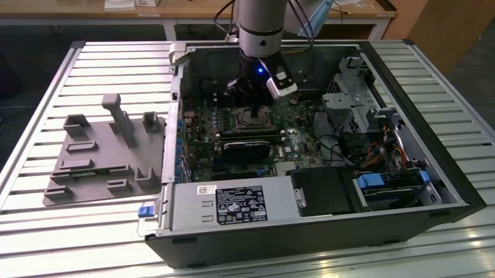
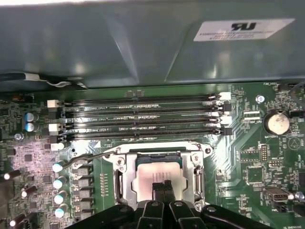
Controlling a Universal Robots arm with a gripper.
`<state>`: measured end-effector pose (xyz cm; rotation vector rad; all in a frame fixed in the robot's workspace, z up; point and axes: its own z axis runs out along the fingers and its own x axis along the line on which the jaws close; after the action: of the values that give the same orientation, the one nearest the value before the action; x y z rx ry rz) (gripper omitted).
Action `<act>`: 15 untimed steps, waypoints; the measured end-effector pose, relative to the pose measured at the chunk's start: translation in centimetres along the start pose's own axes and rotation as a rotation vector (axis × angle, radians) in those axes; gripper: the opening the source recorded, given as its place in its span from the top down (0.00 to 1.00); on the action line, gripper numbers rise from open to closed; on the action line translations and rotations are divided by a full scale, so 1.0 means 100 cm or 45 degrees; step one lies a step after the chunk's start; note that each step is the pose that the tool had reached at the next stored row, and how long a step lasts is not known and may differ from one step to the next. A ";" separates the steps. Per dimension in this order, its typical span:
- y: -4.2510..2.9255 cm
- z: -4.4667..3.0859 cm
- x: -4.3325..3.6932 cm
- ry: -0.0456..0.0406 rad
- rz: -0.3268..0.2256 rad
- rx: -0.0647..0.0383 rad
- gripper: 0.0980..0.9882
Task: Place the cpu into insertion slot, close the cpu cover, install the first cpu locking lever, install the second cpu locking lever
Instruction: 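Close the cpu cover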
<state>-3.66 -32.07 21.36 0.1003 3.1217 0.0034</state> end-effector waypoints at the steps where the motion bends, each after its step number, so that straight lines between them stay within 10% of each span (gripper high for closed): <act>1: 0.0000 -0.0018 0.0000 0.000 0.000 0.000 1.00; 15: -0.0001 -0.0188 0.0015 -0.023 0.000 -0.002 1.00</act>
<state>-3.84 -32.07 23.24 0.0998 3.1037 0.0045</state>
